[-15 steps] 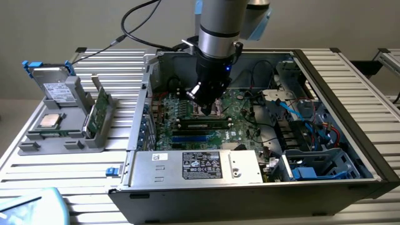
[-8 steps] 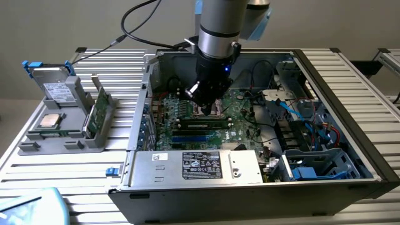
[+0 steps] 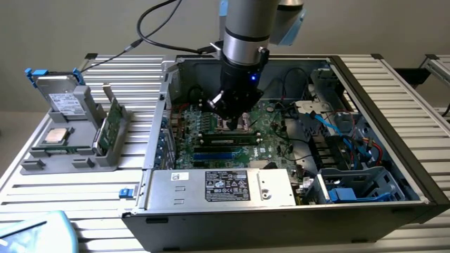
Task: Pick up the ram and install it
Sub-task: 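Press down the ram until it locks into place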
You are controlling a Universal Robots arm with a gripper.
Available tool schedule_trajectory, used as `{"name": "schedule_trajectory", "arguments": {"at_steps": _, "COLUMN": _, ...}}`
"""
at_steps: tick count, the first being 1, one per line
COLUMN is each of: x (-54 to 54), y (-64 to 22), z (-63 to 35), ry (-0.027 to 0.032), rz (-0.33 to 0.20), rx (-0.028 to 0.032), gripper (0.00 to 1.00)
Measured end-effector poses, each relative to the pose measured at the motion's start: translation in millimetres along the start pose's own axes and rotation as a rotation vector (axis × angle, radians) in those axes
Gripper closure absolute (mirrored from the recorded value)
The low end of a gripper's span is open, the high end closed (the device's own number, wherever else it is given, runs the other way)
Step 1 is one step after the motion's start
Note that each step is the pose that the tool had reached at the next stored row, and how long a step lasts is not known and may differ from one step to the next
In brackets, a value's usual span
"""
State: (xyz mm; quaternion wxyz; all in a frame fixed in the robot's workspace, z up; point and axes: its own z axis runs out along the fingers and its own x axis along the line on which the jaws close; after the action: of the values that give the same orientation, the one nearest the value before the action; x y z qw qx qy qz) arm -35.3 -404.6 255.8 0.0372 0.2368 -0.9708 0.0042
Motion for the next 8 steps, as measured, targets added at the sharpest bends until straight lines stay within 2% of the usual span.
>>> {"name": "schedule_trajectory", "arguments": {"at_steps": 2, "x": 0.0, "y": 0.0, "z": 0.0, "ry": 0.0024, "rz": 0.021, "rx": 0.0036, "gripper": 0.89}}
{"name": "schedule_trajectory", "arguments": {"at_steps": 5, "x": 0.0, "y": 0.0, "z": 0.0, "ry": 0.0087, "rz": 0.075, "rx": 0.0128, "gripper": 0.89}}
{"name": "schedule_trajectory", "arguments": {"at_steps": 8, "x": 0.0, "y": 0.0, "z": 0.0, "ry": 0.0125, "rz": 0.107, "rx": 0.0181, "gripper": 0.89}}
